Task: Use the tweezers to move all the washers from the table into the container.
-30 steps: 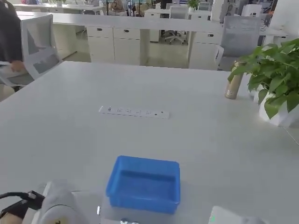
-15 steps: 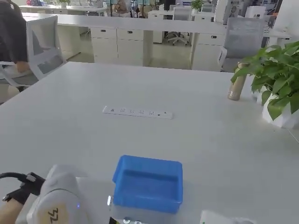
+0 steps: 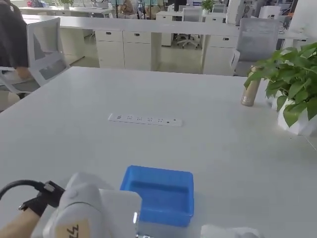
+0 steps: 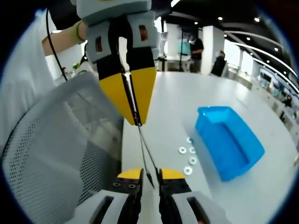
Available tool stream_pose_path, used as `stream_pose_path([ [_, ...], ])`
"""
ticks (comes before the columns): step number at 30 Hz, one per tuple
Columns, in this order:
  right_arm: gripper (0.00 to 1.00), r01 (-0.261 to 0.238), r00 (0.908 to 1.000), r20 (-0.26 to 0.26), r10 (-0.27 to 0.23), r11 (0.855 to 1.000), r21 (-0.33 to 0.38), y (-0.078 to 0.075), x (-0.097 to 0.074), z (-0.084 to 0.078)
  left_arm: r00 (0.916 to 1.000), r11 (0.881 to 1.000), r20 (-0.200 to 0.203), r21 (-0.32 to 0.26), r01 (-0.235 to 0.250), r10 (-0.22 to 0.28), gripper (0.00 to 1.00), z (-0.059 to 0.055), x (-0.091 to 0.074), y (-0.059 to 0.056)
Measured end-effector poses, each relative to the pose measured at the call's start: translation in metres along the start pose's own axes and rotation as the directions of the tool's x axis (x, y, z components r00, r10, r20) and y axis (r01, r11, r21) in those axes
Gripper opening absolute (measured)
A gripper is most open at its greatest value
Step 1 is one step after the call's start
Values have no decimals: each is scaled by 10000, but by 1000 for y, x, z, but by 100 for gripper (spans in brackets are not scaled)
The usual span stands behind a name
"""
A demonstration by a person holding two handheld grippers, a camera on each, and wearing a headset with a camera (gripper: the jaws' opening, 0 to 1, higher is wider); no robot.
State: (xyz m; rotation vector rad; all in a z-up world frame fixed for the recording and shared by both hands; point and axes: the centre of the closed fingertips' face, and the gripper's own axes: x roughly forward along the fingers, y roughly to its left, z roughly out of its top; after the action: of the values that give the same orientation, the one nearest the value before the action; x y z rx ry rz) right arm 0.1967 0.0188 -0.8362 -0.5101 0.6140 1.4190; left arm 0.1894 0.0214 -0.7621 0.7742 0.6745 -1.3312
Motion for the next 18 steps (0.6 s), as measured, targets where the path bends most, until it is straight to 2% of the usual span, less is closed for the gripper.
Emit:
stream_pose_path([
  [4, 7, -32, 9999, 119, 31, 9999, 106, -1, -1, 3, 9999, 10000, 118, -67, -71, 72, 0, 3, 1, -1],
  [10, 8, 321, 9993, 205, -315, 9991, -265, -12, 2, 12, 9998, 9996, 55, 160, -215, 214, 0, 6, -3, 6],
  [14, 8, 703, 9969, 363, -691, 9970, -312, -26, 4, 19, 9991, 9986, -104, 352, -399, 402, 0, 5, -6, 19],
  [18, 8, 1025, 9933, 544, -1020, 9947, -70, -39, 4, 22, 9984, 9977, -185, 430, -532, 540, 0, 5, -7, 32],
])
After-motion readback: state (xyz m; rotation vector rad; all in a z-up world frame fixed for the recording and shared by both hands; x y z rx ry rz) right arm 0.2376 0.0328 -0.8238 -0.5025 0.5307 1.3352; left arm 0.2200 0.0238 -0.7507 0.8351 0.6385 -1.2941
